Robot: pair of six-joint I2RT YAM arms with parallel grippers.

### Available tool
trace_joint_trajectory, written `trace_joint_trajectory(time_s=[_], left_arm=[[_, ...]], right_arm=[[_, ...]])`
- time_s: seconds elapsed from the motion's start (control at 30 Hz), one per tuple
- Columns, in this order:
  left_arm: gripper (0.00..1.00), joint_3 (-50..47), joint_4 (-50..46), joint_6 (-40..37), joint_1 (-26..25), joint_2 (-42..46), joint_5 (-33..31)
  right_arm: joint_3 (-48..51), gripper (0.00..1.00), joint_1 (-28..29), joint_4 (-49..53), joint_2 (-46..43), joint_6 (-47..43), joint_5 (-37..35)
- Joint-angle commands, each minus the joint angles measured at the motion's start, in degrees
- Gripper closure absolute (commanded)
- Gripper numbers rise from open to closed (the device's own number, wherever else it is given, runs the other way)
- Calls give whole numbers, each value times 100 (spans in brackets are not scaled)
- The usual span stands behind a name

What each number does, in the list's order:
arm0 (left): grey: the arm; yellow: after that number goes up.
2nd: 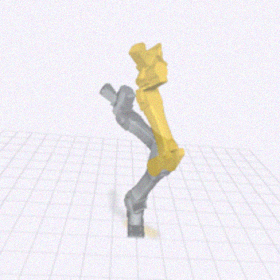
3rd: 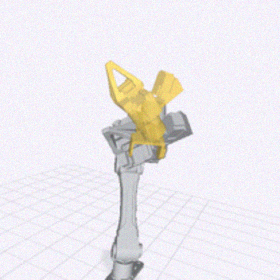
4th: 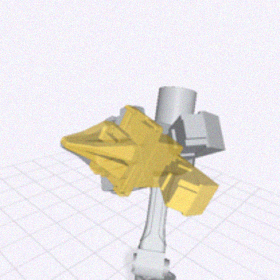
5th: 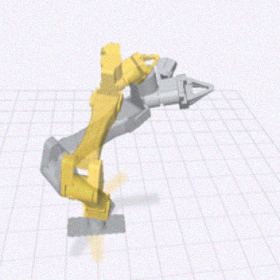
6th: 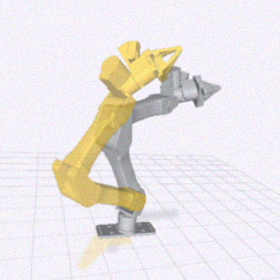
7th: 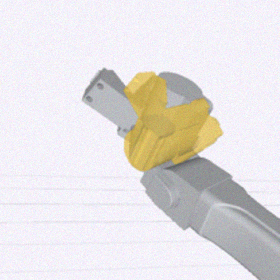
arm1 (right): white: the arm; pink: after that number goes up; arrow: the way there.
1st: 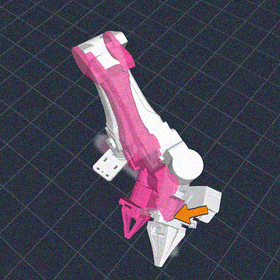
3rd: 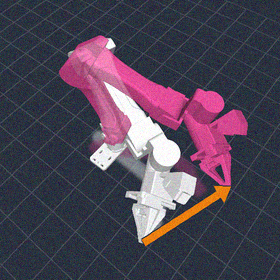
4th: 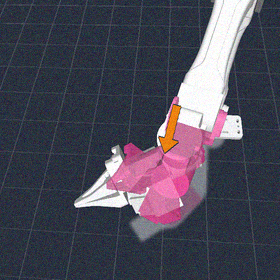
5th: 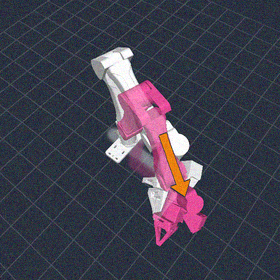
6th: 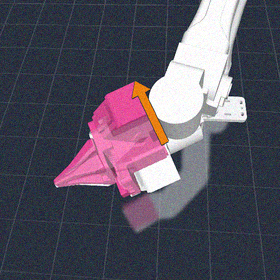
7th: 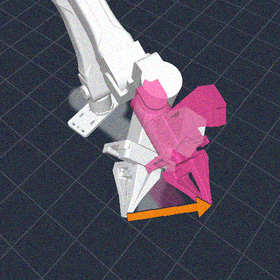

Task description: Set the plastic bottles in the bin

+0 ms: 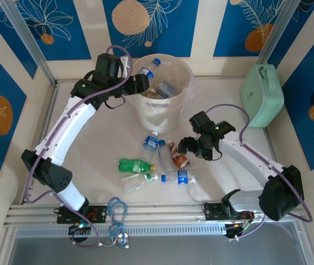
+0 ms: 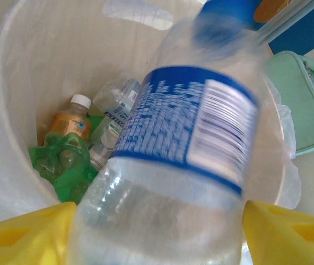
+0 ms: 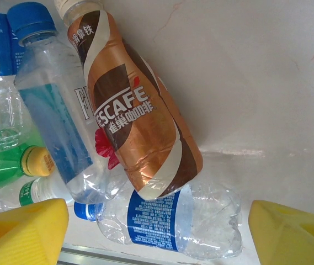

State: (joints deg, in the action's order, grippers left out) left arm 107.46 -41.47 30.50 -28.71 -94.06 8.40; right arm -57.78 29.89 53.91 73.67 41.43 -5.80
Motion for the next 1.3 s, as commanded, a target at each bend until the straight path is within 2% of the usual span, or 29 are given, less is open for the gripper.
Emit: trace_joint_trajectory(time_s=[0.0,0.27,0.53,0.8,1.07,1.27], left_arm=[[18,164,73,25,-38,14,-9],[11,-3,219,43,-38,589,44],[6,-1439,737,121,12,2014,-2],[5,-2587,292,2,154,3172,-165],[5,-3179,241,108,221,3548,-77],[6,-3439,412,228,225,3579,19]], right_arm=[[-76,14,26,-13,77,-125,-74],[-196,13,26,-47,496,-296,-162],[-330,14,355,-113,1000,-425,-224],[-304,15,491,-109,1506,-225,-316],[-370,16,450,-111,2030,-146,-343],[-192,18,211,-143,1947,-11,-325]])
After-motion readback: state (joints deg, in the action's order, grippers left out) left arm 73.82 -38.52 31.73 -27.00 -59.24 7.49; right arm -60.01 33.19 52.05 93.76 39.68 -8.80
